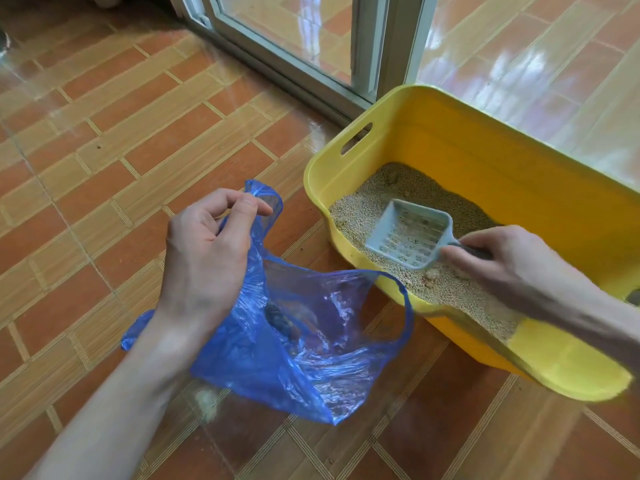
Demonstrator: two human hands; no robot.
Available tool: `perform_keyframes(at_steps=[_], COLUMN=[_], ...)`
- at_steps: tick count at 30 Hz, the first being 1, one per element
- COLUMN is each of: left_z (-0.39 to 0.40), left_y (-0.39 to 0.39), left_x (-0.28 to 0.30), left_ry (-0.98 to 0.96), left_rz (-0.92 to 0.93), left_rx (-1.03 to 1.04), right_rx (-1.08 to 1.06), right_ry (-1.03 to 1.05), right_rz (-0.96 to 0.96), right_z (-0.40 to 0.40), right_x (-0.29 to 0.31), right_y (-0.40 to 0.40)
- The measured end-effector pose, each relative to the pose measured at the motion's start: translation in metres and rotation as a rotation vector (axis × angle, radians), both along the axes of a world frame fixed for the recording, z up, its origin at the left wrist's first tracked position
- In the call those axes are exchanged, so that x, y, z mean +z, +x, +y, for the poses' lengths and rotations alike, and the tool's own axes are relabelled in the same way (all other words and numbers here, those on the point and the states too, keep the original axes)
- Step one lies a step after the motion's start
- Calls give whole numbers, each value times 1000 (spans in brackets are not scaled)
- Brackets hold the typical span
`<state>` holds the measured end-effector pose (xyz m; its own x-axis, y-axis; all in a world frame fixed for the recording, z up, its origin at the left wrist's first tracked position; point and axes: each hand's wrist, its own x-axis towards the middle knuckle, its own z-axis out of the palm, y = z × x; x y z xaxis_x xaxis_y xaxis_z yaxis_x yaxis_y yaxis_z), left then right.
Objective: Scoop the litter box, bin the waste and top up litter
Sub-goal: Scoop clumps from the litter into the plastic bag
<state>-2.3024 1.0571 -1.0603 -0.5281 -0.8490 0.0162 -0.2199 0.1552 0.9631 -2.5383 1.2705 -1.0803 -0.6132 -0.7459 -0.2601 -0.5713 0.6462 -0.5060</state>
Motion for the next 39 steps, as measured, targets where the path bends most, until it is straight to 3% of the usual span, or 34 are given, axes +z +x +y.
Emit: perform_keyframes(at_steps=[3,11,39], left_z=[0,-3,-5], left_y=[0,1,4], left_x=[-3,-9,-10], left_ry=[12,-10,-34], left_rz=[1,-23,-65], left_rx=[-6,6,1], right_rx=[-25,-51,-44], right_ry=[159,200,37], right_rz=[-52,-156,-246], right_z=[4,-11,-86], right_x=[-17,-43,-72], right_y=[-28,-32,-24])
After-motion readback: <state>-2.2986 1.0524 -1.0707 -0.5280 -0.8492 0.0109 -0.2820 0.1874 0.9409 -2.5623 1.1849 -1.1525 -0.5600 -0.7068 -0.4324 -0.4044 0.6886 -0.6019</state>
